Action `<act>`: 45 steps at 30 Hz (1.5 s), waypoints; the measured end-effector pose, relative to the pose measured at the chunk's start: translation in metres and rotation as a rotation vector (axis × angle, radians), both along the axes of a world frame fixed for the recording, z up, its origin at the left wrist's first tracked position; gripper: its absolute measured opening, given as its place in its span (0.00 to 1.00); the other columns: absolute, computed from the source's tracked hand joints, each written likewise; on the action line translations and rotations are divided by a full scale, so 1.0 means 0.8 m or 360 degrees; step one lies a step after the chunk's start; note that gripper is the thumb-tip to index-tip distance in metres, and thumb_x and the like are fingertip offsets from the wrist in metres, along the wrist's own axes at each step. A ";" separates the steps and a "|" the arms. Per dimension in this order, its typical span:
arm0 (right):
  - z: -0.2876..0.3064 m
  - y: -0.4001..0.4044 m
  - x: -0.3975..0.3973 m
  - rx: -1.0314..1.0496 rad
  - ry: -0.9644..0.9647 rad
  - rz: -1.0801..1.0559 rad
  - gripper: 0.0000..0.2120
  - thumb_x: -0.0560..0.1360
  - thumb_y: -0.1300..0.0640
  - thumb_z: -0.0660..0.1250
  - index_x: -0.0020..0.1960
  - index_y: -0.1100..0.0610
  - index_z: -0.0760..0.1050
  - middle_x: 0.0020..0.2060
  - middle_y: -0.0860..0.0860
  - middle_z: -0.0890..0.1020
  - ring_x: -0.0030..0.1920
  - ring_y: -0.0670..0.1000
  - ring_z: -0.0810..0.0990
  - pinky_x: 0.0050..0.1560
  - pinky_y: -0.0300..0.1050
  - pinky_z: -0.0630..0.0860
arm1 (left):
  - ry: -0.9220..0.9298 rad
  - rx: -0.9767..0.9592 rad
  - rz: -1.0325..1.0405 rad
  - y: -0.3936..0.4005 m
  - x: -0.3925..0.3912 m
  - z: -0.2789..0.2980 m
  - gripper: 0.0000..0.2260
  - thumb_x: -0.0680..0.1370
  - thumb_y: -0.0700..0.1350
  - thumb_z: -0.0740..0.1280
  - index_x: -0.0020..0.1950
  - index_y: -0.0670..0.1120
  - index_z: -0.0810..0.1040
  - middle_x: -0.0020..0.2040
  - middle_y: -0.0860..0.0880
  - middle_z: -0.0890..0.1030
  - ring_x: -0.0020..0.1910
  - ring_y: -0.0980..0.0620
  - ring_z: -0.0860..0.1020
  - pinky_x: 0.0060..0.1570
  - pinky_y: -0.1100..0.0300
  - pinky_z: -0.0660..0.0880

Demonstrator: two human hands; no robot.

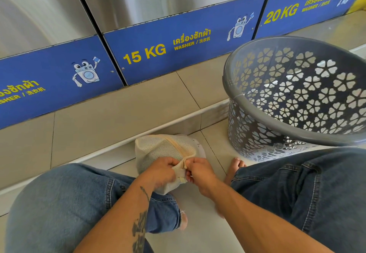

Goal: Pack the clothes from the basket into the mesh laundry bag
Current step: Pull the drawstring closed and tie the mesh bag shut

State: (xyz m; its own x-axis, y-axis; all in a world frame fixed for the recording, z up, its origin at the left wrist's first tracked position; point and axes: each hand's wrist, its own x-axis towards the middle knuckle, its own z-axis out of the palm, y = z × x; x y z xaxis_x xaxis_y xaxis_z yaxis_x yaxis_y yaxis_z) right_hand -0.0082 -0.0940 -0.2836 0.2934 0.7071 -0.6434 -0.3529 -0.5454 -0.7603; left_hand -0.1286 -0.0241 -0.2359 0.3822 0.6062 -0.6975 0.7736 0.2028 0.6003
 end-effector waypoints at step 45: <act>-0.015 -0.012 0.008 -0.0076 -0.0359 0.0195 0.08 0.71 0.59 0.68 0.33 0.53 0.81 0.30 0.47 0.80 0.34 0.47 0.77 0.33 0.40 0.73 | -0.0472 -0.0307 0.1403 0.004 0.053 -0.027 0.10 0.71 0.31 0.69 0.44 0.45 0.83 0.46 0.41 0.83 0.49 0.40 0.81 0.55 0.40 0.78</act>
